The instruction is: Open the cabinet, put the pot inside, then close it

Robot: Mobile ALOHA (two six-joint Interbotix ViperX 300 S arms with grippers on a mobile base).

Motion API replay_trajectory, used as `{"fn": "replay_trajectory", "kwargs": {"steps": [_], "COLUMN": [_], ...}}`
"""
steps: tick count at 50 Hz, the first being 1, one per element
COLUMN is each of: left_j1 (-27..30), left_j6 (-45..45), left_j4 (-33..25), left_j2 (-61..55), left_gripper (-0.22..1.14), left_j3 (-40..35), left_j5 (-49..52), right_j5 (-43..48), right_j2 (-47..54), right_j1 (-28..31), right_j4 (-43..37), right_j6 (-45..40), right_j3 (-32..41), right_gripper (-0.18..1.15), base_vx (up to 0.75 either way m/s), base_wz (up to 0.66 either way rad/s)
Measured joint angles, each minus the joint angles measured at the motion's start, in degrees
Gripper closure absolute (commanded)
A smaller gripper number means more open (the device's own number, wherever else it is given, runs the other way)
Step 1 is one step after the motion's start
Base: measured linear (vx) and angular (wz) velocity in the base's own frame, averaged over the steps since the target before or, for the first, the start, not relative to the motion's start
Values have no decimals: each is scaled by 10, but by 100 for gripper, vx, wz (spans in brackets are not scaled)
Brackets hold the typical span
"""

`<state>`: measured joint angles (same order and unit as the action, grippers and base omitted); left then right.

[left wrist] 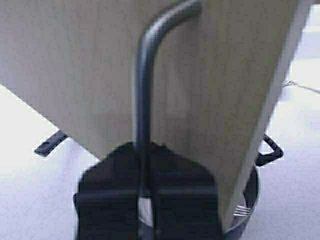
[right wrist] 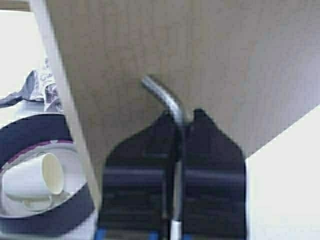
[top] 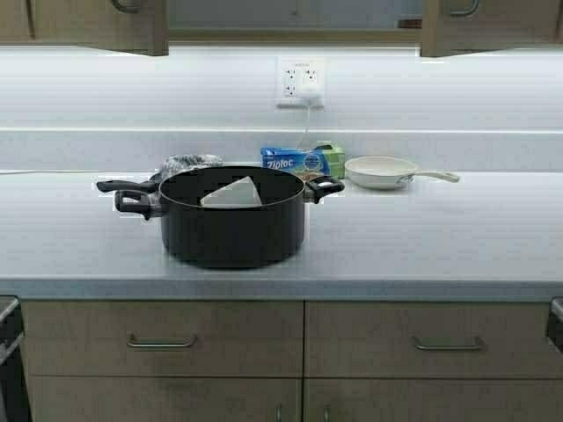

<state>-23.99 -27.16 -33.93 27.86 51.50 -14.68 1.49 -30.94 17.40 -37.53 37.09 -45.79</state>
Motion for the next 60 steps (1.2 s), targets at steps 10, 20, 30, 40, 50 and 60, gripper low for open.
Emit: {"fn": "replay_trajectory", "kwargs": {"steps": [10, 20, 30, 40, 50, 60], "left_j1": [30, 49, 38, 26, -38, -131], "left_j6": [-13, -27, -29, -17, -2, 13], "left_j4": [10, 21, 23, 23, 21, 21], "left_j2": [34, 81, 155, 217, 217, 121], "left_gripper": [18, -7, 24, 104, 85, 89], "left_j3": [10, 39, 84, 92, 64, -1], "left_j5": [72, 130, 168, 204, 186, 109], "right_j5": [-56, -156, -247, -282, -215, -86], "right_j2": [-13, -56, -135, -184, -168, -62], "right_j1": [-15, -26, -9, 4, 89, 178], "right_j4": [6, 26, 74, 77, 78, 78], "right_j6": [-21, -28, -43, -76, -91, -95], "right_j3": [1, -4, -33, -38, -37, 11], "right_gripper": [14, -5, 5, 73, 88, 90], "base_vx": [2, 2, -1, -2, -2, -2], "base_wz": [0, -3, 1, 2, 3, 3]}}
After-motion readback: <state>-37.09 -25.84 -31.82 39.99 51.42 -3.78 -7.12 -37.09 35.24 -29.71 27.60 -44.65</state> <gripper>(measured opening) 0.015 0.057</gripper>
